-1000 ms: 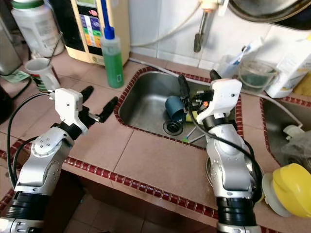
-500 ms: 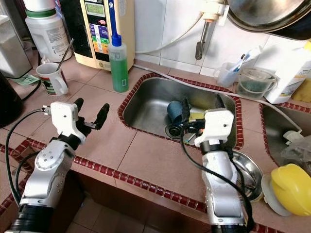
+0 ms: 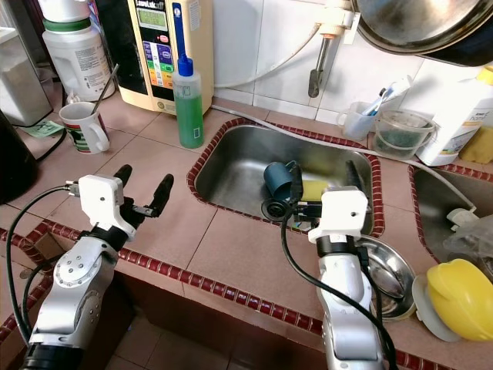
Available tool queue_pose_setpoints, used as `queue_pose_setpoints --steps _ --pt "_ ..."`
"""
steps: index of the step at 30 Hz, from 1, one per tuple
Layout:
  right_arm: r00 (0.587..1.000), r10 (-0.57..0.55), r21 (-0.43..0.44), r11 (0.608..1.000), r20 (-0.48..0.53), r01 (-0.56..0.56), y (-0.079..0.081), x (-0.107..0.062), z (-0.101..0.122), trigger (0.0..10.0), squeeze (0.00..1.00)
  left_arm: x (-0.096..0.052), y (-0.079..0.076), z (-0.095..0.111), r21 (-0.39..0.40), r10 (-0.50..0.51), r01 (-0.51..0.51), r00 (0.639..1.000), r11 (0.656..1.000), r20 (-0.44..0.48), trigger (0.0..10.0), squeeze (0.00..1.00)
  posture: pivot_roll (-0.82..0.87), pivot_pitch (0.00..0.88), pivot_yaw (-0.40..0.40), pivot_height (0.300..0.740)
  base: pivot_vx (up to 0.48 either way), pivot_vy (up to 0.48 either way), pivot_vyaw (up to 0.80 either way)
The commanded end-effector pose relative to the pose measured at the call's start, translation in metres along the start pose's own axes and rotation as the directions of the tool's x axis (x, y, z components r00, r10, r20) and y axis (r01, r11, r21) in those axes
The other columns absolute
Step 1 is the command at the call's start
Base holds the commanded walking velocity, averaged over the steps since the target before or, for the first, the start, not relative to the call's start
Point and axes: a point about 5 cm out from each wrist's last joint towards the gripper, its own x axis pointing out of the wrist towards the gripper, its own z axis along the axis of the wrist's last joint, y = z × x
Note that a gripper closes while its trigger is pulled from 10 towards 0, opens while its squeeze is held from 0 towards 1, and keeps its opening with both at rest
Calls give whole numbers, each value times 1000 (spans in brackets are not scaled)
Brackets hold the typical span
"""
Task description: Kitchen organization
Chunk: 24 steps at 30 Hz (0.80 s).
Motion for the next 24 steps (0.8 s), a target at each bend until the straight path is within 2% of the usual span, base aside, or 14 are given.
queue_pose_setpoints --steps 1,4,10,24 --pt "1000 -26 -7 1000 3 26 -3 -3 4 10000 0 -2 -4 2 7 -4 4 1000 1000 2 10000 0 35 0 -10 740 0 0 0" --pt "999 -41 -13 999 -6 41 -5 -10 5 10000 0 -7 -5 0 -4 6 -6 1000 1000 -8 10000 0 25 0 -4 740 0 0 0" --pt "998 -56 -21 998 -9 56 -7 -11 9 10000 0 -8 -7 3 -8 5 -5 1000 1000 0 10000 0 21 0 -3 740 0 0 0" --pt "999 -33 -24 999 -15 33 -6 -4 9 10000 0 -4 -11 8 -19 -30 30 999 999 15 10000 0 24 0 -16 740 0 0 0"
